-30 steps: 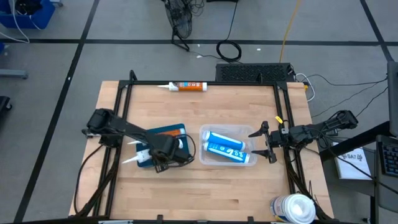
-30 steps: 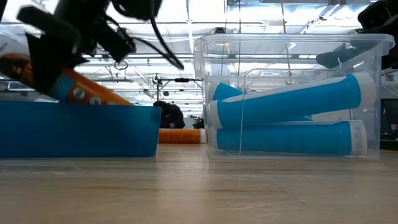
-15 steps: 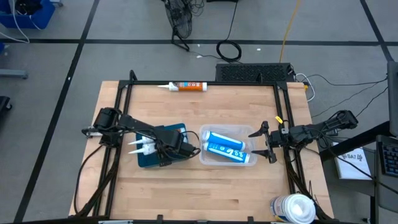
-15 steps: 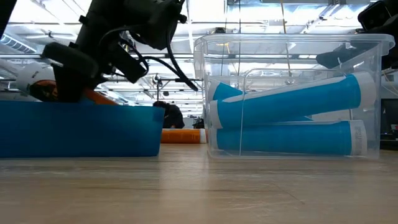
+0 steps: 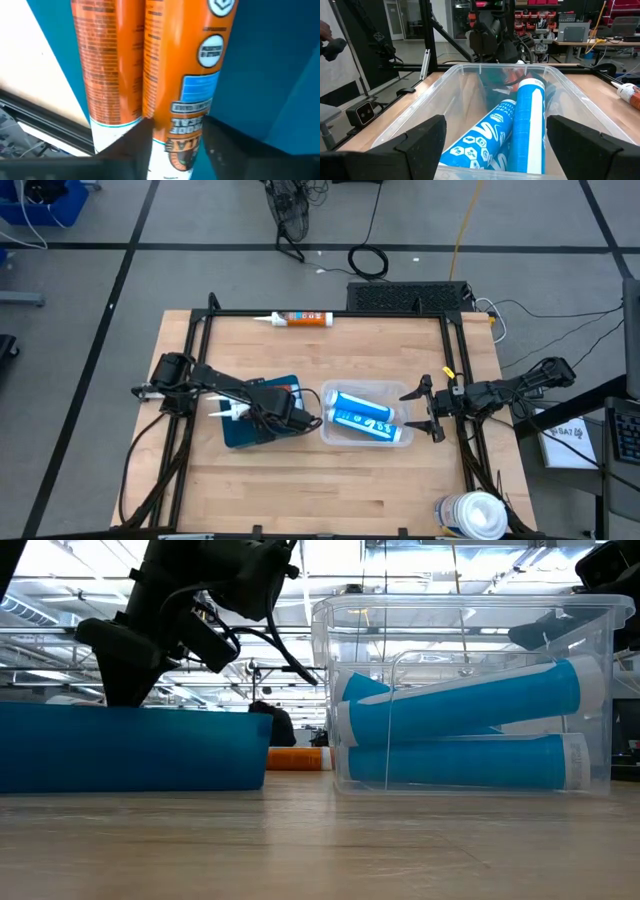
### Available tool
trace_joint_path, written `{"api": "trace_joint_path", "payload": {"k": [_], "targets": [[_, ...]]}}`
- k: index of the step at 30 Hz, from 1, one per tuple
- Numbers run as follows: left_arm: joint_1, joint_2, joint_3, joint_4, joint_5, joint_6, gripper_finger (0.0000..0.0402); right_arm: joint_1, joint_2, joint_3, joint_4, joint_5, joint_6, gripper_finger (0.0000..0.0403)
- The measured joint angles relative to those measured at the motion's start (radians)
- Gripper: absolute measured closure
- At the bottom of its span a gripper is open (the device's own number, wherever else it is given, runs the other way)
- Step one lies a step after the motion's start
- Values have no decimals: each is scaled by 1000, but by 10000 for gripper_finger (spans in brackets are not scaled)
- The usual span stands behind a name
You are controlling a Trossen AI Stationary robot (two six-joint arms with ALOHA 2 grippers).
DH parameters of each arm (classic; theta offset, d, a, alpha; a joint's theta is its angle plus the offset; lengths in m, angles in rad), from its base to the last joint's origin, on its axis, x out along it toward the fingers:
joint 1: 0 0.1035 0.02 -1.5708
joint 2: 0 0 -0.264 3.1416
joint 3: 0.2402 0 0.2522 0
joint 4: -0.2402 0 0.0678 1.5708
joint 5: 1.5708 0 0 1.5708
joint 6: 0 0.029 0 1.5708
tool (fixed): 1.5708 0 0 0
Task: Pick & place silicon tubes, Sealant and Lysol wipes
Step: Put the bottom orange sealant bottle into the blue bin, then put the orange sealant bottle into the blue bin
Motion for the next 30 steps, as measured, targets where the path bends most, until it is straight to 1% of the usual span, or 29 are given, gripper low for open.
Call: {"api": "trace_joint_path", "payload": {"k": [3, 7, 11, 16, 18, 20, 26, 30], "targets": [[0, -2, 2, -16, -3, 5, 284, 0, 0, 0, 0, 0, 0, 78], [0, -2, 2, -63, 3, -5, 331, 0, 0, 0, 0, 0, 0, 78], [0, -31, 1, -59, 12, -22, 362, 0, 0, 0, 0, 0, 0, 78], [1, -82, 1, -59, 8, -60, 392, 0, 0, 0, 0, 0, 0, 78], [1, -110, 1, -61, 2, -75, 397, 0, 0, 0, 0, 0, 0, 78], [1, -130, 1, -59, -33, -93, 395, 0, 0, 0, 0, 0, 0, 78], [1, -192, 1, -54, -237, -126, 364, 0, 0, 0, -1, 0, 0, 78], [1, -217, 1, -52, -382, -120, 356, 0, 0, 0, 0, 0, 0, 78]]}}
